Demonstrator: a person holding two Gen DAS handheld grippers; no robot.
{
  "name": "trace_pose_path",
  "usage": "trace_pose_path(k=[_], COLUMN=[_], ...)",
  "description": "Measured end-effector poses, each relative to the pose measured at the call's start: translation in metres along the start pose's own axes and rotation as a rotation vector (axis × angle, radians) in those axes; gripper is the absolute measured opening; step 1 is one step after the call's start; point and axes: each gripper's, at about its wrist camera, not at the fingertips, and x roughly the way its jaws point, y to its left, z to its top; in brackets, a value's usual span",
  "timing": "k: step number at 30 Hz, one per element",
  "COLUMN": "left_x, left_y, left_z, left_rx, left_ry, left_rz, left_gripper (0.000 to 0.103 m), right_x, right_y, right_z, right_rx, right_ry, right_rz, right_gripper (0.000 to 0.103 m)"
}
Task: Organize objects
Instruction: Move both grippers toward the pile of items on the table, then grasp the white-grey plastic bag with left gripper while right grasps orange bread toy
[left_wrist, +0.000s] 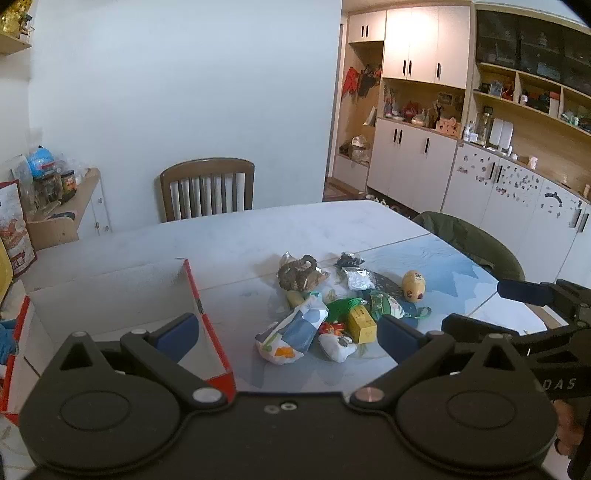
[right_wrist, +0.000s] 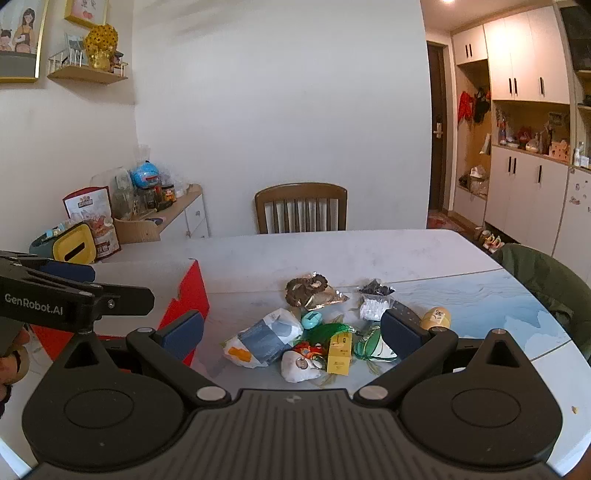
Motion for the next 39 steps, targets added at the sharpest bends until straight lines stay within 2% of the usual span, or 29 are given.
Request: trace_pose_path(k=[13,16,18,23,28,35,39], left_x=[0.063,0.085,0.099,0.140,0.181,0.209,0.222], left_y=[-0.017,-0.021,-0.026,-0.034,-0.034,-0.025,-0.029], left_z=[0.022,0.022,0.024,0.024,0.014,0.005,0.003], left_rx=[-0.008,-0.016,-0.004,0.026,0.052,0.026,-0.011], left_ry=[0.068,0.132,0.132,0.205,0.309,0.406,0.446], left_rz=[0.024,0.025,0.032,0.066,0.107,0.152,0.114], left_gripper=[0.103,0.103,0.103,0.102,0.101,0.098,0.093], right_x=[0.060,0.080,0.093,0.128,0.159,0.199,0.219], right_y=[-0.060,-0.077,-0.087,-0.108,-0.140,-0.195,-0.209], right_z=[0.013,0.015,0.013,0.011,0.009,0.008,0.003], right_rx=[0.003,-0.011,-0.031,-0.089,-0.101,-0.057,-0.050], right_ry=[0.069,0.109,0.133,0.175,0.213,0.262,0.299], right_rz=[0.056,0.071,0.074,0.083,0.037,-0.081,-0.081], right_gripper=[0.102,0.102,0.102,0.102,0.102,0.102,0.098])
